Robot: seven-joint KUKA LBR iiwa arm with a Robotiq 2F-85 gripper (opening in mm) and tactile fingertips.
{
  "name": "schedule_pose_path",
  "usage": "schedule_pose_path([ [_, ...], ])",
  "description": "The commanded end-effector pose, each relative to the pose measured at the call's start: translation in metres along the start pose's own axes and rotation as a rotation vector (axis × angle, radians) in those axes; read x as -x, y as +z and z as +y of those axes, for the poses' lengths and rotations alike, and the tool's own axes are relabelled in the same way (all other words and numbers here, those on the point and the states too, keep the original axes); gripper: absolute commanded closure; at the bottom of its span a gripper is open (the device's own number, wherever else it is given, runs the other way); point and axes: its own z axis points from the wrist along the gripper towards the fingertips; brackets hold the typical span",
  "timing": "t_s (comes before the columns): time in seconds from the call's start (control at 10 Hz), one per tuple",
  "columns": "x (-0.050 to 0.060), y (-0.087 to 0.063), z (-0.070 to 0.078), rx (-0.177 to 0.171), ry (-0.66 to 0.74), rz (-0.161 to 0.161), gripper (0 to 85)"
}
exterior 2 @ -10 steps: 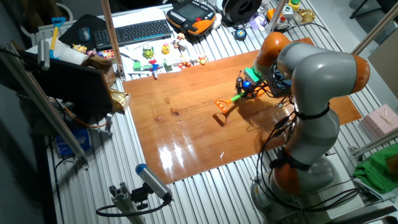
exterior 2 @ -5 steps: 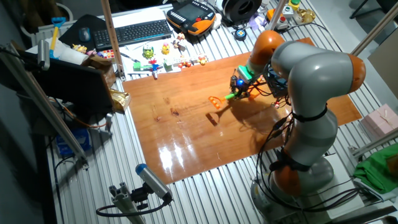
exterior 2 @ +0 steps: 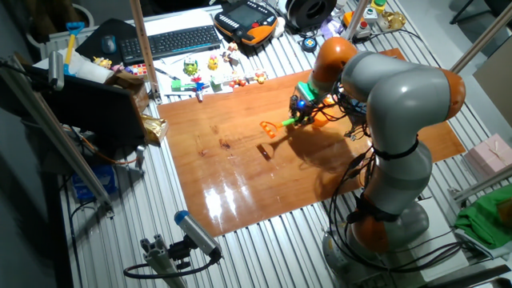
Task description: Use a shovel to scoop up an object
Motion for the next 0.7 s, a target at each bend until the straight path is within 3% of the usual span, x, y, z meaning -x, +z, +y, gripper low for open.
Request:
schedule_pose_path([
  [0.0, 0.0, 0.0, 0.002, 0.006, 0.0, -0.001, 84.3],
  [0.2, -0.004, 0.003, 0.012, 0.019, 0.008, -0.018, 84.3],
  [0.4, -0.01, 0.006, 0.021, 0.037, 0.017, -0.008, 84.3],
  [0.5, -0.012, 0.009, 0.026, 0.067, 0.052, 0.001, 84.3],
  [0.6, -0.014, 0.011, 0.03, 0.066, 0.066, -0.014, 84.3],
])
